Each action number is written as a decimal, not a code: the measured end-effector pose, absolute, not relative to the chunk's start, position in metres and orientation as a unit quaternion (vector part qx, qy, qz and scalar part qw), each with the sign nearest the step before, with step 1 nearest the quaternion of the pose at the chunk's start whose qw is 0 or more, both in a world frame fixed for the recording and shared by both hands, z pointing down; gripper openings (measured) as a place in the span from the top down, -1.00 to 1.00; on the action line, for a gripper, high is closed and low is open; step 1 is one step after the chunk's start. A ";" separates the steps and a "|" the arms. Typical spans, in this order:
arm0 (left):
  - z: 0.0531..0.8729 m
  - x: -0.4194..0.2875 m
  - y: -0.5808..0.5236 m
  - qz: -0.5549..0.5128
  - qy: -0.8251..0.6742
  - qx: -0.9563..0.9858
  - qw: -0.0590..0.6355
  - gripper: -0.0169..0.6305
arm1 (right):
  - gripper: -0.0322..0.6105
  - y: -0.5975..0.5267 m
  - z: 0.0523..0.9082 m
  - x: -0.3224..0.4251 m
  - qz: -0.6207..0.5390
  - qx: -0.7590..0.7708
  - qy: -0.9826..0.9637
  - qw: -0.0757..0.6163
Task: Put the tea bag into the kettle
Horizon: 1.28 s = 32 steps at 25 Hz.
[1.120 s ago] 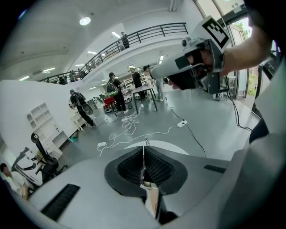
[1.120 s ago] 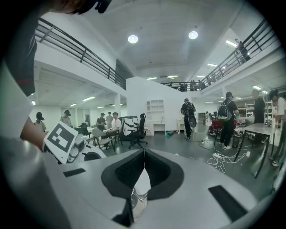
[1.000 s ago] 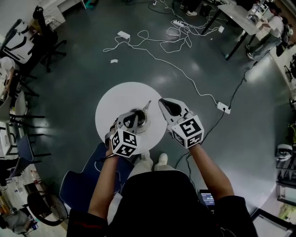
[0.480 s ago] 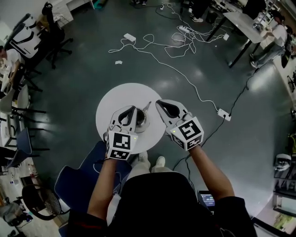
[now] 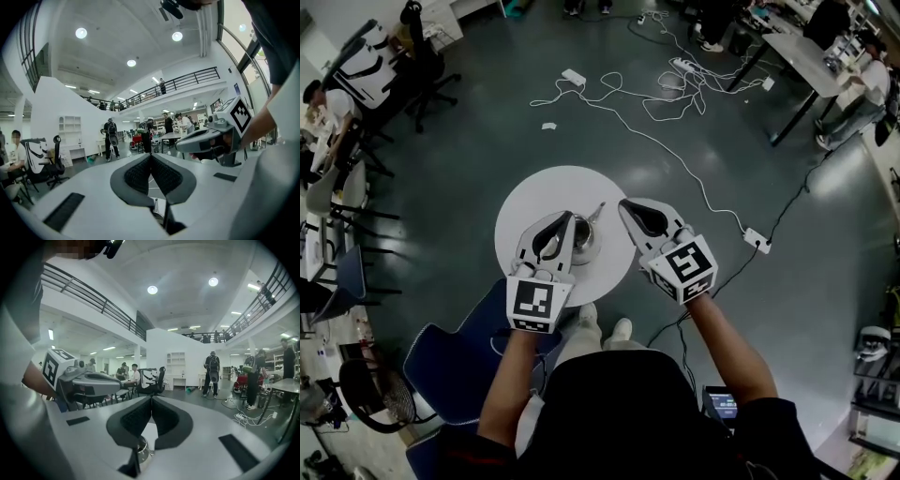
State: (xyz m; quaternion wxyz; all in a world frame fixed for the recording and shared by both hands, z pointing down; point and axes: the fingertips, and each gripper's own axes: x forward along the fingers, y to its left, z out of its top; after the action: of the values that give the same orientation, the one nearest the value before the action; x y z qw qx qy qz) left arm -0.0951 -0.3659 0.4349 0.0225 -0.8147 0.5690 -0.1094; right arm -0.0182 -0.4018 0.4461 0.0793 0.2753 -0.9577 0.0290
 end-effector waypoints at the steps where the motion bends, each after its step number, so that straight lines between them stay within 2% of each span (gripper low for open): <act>1: 0.433 -0.090 -0.363 -0.104 0.570 -0.815 0.021 0.90 | 0.84 -0.401 0.445 -0.013 0.029 0.275 -0.958 0.078; 15: 0.418 -0.042 -0.334 -0.058 0.578 -0.814 0.000 0.90 | 0.84 -0.383 0.436 0.025 0.023 0.263 -0.963 0.056; 32: 0.384 -0.050 -0.297 -0.048 0.581 -0.812 0.031 0.90 | 0.84 -0.343 0.397 0.016 0.012 0.269 -0.963 0.024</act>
State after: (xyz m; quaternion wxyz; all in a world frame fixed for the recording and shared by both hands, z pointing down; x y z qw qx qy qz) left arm -0.0497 -0.2970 0.3840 0.0313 -0.8118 0.5811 -0.0484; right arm 0.0158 -0.3433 0.3972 0.0244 0.2686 -0.9629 0.0118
